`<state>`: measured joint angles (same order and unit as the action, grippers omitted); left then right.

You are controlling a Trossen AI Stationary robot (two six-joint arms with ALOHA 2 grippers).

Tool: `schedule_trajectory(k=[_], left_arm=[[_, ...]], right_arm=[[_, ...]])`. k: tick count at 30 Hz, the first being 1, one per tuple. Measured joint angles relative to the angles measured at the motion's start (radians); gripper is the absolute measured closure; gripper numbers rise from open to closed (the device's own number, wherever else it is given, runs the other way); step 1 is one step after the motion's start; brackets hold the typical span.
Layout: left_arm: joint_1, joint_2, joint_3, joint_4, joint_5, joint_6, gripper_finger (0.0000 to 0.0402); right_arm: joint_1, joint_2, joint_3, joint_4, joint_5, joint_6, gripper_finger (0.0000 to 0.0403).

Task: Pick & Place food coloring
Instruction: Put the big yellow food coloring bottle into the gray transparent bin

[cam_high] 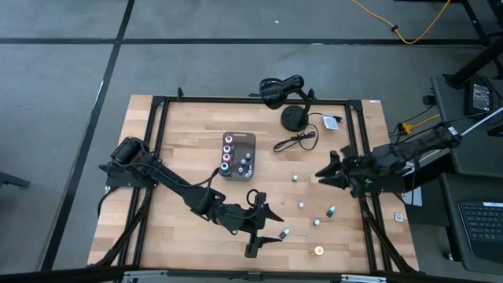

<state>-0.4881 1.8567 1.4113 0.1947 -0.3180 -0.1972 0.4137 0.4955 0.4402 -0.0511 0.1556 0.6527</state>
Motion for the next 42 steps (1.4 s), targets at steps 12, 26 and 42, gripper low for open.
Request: schedule_trajectory(k=[12, 26, 42], left_arm=[[0.003, -0.003, 0.0, 0.014, -0.09, -0.006, 0.0138], [0.002, -0.007, 0.0, 0.012, -0.088, -0.064, 0.0138], [0.002, -0.018, 0.001, 0.014, -0.064, -0.086, 0.0138]], right_arm=[[0.076, 0.31, 0.371, -0.472, -0.345, 0.201, 0.0255], [0.45, 0.562, 0.653, -0.688, -0.17, 0.312, 0.0256], [0.696, 0.87, 0.651, -0.68, 0.135, 0.571, 0.0256]])
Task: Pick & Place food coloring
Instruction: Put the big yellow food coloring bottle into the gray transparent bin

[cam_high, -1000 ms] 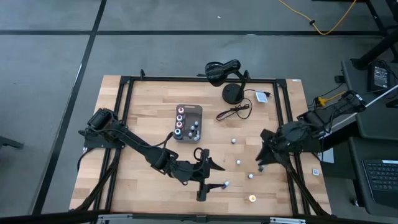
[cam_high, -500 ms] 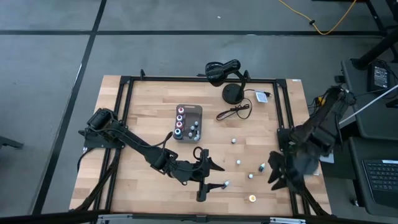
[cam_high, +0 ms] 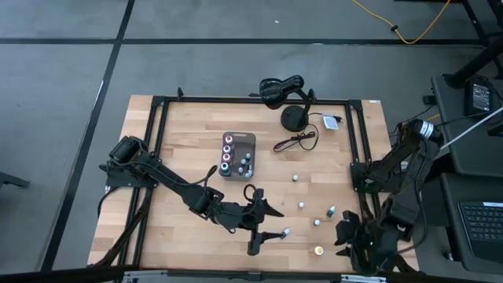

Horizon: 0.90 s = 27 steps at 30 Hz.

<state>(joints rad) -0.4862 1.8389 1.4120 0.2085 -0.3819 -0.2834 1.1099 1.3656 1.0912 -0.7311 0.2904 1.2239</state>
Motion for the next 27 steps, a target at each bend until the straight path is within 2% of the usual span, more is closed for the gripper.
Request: schedule_trajectory(k=[4, 16, 27], left_arm=[[0.0, 0.0, 0.0, 0.001, 0.003, -0.01, 0.0138], [0.0, 0.0, 0.0, 0.001, 0.003, -0.01, 0.0138], [0.003, 0.0, 0.0, 0.005, 0.004, -0.01, 0.0138]], right_arm=[[-0.001, 0.032, -0.001, -0.039, -0.035, 0.008, 0.0256], [0.007, 0.105, -0.002, -0.037, -0.038, 0.009, 0.0255], [0.027, 0.129, -0.002, -0.049, -0.022, 0.108, 0.0255]])
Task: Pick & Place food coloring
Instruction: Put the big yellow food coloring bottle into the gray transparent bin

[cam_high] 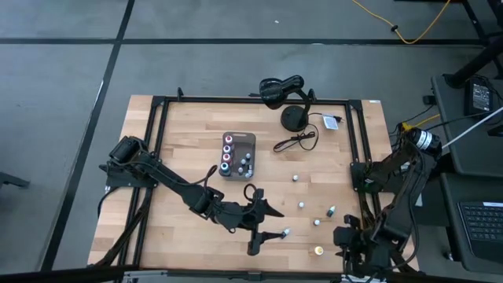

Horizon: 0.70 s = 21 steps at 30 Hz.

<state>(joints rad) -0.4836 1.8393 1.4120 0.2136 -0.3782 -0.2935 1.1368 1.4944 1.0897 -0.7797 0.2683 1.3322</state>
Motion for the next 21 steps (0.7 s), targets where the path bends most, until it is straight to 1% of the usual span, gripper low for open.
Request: schedule_trajectory(k=[4, 9, 14, 17, 19, 21], left_arm=[[0.001, 0.0, 0.0, 0.0, 0.008, 0.0, 0.0138], [0.001, 0.0, 0.0, 0.0, 0.011, -0.009, 0.0138], [0.001, 0.0, 0.0, 0.0, 0.018, -0.019, 0.0138], [0.001, 0.0, 0.0, 0.0, 0.018, -0.019, 0.0138], [0.001, 0.001, 0.0, 0.001, 0.018, -0.019, 0.0138], [0.001, 0.001, 0.0, 0.001, 0.018, -0.019, 0.0138]], right_arm=[[0.008, 0.0, 0.0, -0.021, 0.023, 0.025, 0.0255], [0.007, 0.0, 0.0, -0.043, -0.014, 0.025, 0.0256], [0.0, 0.0, 0.0, -0.044, -0.09, 0.012, 0.0256], [-0.028, 0.0, 0.0, -0.058, -0.191, 0.002, 0.0255], [-0.05, 0.0, 0.0, -0.063, -0.246, -0.003, 0.0248], [-0.071, 0.0, 0.0, -0.062, -0.264, -0.006, 0.0231]])
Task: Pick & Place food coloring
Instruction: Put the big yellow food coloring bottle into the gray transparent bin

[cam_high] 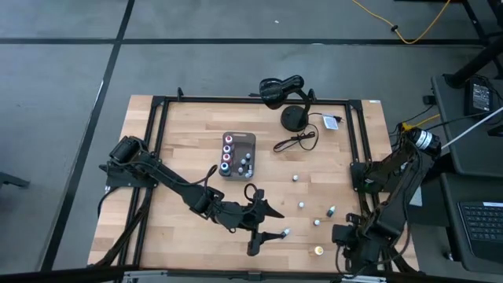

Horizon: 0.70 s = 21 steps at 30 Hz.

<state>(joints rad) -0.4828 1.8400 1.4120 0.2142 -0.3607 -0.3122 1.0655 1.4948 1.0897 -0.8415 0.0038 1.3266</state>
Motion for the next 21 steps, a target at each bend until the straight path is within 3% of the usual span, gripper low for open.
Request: schedule_trajectory(k=[3, 9, 16, 21], left_arm=[[0.0, 0.0, 0.0, 0.0, 0.0, 0.0, 0.0138], [0.0, 0.0, 0.0, 0.0, 0.033, -0.002, 0.0138], [0.0, 0.0, 0.0, 0.0, 0.053, -0.007, 0.0138], [0.0, 0.0, 0.0, 0.0, 0.058, -0.008, 0.0138]], right_arm=[[-0.02, 0.0, 0.0, 0.0, 0.007, -0.003, 0.0185], [-0.001, 0.0, 0.0, -0.007, 0.18, 0.026, 0.0089], [0.047, 0.017, 0.0, 0.019, 0.291, 0.084, 0.0079], [0.081, 0.107, 0.0, 0.05, 0.316, 0.083, 0.0084]])
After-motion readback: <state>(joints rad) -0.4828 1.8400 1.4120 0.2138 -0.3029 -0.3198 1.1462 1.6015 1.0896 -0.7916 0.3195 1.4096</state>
